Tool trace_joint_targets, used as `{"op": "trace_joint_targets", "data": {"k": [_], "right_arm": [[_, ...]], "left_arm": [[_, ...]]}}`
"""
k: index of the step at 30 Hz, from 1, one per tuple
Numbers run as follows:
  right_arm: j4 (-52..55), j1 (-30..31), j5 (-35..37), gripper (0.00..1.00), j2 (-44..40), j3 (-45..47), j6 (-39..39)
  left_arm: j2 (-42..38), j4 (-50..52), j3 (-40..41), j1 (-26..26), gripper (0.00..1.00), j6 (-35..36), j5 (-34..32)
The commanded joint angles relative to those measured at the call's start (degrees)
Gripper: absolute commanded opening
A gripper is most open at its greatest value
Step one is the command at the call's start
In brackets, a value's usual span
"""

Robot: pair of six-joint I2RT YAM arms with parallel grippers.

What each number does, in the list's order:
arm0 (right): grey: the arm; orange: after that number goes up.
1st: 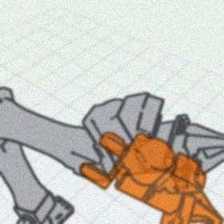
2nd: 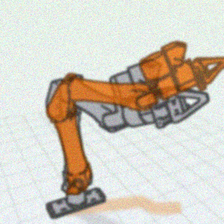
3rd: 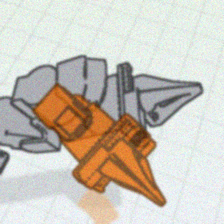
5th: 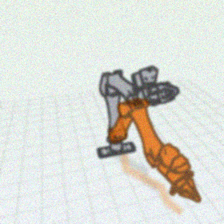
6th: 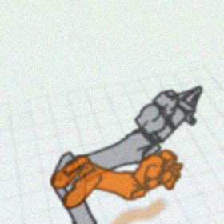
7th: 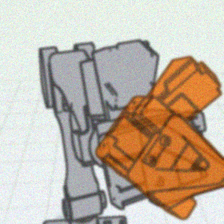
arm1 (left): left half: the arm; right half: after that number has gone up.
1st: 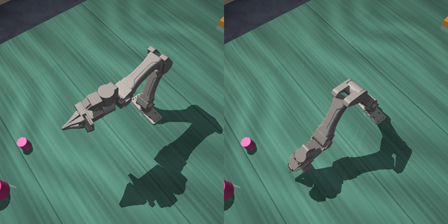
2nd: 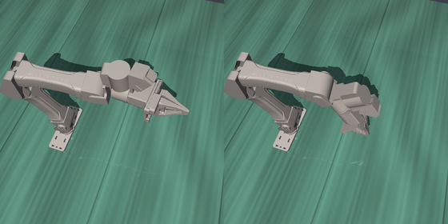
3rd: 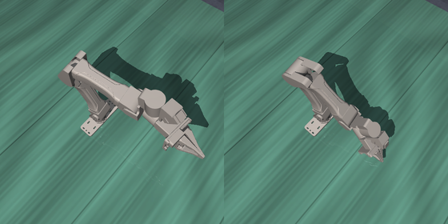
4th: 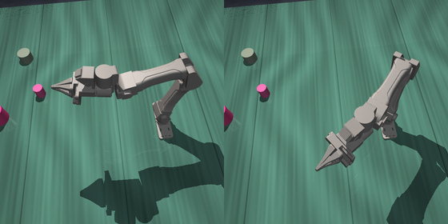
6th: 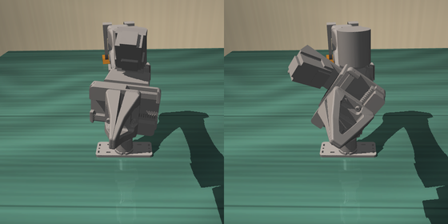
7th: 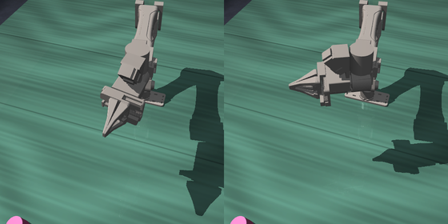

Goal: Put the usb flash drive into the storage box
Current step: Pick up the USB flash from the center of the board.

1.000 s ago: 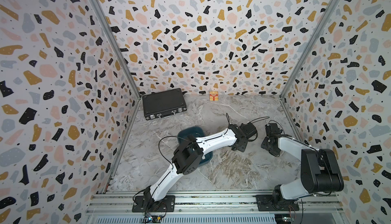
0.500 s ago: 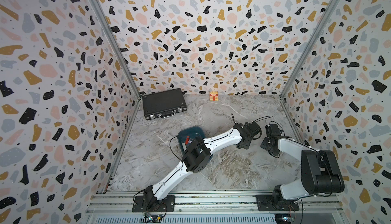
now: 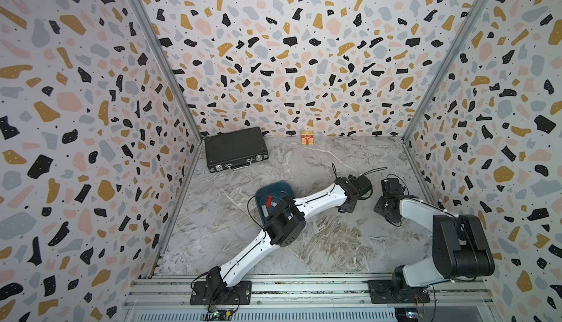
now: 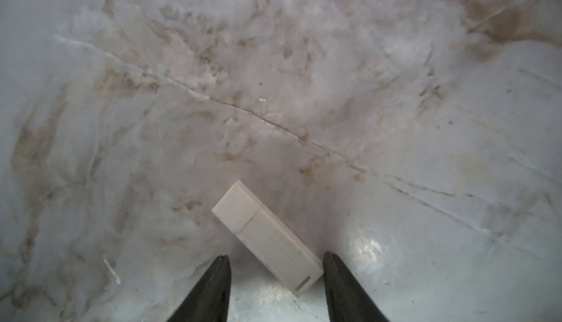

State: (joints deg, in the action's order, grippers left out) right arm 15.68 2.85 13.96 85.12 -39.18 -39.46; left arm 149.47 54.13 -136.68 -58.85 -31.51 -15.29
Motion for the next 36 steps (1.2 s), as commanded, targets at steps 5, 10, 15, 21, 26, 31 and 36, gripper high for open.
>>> {"op": "trace_joint_targets", "data": {"k": [5, 10, 15, 21, 26, 31, 36], "right_arm": [[0.5, -0.13, -1.02, 0.52, 1.14, -0.98, 0.26], [0.5, -0.19, -1.28, 0.52, 1.49, -1.23, 0.33], [0.57, -0.16, -1.78, 0.52, 2.13, -1.68, 0.7], [0.86, -0.14, -2.09, 0.51, 2.51, -2.04, 0.83], [0.84, -0.19, -2.29, 0.51, 2.68, -2.15, 0.83], [0.85, -0.13, -2.44, 0.51, 2.79, -2.18, 0.88], [0.99, -0.15, -2.53, 0.51, 3.03, -2.34, 0.87]], "left_arm": [[3.79, 0.8, -3.53, 1.24, 0.47, 2.09, 1.41], [4.03, 1.09, -3.68, 1.56, 0.53, 1.79, 2.71], [3.72, -0.4, -3.43, 1.72, 0.57, 1.08, 2.19], [5.05, -0.46, -4.05, 2.25, 0.47, 1.88, 3.3], [4.86, -0.68, -2.76, 2.17, 0.4, 3.14, 3.4], [4.41, -0.14, -2.44, 2.25, 0.29, 5.1, 3.88], [3.15, 1.73, -1.5, 2.29, 0.27, 6.56, 3.31]]}}
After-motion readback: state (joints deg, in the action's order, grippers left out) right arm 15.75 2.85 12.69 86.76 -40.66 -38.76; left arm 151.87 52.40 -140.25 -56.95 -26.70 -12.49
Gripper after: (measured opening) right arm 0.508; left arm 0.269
